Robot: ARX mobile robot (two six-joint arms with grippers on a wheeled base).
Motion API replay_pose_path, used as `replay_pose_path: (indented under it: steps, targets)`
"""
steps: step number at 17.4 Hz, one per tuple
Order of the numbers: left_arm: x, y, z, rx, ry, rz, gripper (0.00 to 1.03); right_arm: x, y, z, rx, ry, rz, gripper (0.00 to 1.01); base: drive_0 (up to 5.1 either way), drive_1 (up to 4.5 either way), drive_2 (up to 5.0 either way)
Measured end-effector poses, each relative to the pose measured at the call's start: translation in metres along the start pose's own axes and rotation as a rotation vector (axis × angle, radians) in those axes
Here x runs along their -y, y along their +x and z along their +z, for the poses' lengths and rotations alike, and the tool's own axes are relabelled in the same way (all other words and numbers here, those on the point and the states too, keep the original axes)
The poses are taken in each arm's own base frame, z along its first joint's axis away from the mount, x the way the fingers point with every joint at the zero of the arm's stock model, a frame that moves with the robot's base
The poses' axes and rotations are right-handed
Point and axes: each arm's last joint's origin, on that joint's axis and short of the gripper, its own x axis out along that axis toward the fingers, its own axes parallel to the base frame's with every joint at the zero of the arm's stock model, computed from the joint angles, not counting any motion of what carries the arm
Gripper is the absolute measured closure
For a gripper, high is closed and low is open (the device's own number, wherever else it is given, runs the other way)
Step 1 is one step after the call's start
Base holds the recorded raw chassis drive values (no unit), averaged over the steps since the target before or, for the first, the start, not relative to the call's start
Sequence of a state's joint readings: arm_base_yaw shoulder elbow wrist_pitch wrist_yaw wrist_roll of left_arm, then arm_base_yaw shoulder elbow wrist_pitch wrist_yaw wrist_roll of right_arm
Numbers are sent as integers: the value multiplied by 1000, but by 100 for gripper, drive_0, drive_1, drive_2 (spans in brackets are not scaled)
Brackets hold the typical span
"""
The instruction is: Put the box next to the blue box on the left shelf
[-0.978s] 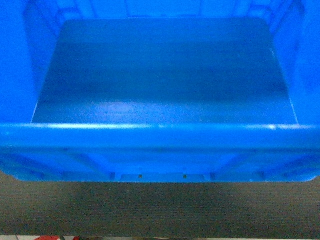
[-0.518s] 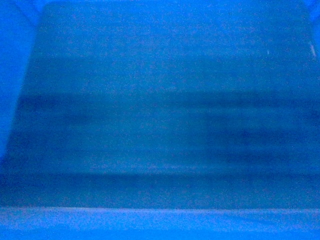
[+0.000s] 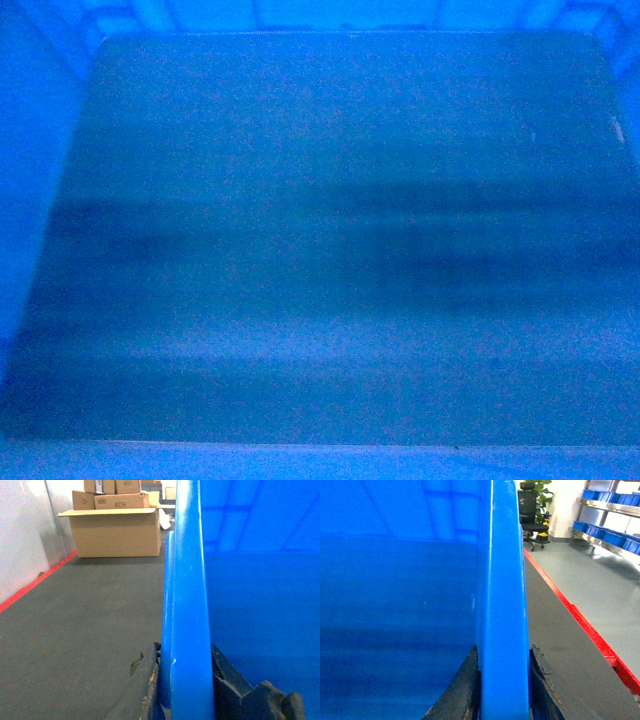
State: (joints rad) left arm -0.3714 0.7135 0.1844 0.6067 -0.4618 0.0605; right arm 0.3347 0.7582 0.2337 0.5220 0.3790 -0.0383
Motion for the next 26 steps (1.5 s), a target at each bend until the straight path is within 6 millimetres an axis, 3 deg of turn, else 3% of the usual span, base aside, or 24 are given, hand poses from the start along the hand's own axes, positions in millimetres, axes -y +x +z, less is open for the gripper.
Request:
replay_pose_path:
  steps: [26]
  targets:
    - [0,0,0,-1,1,-2,82,0,0,0,-1,-8,-3,80,-153,-153,-153]
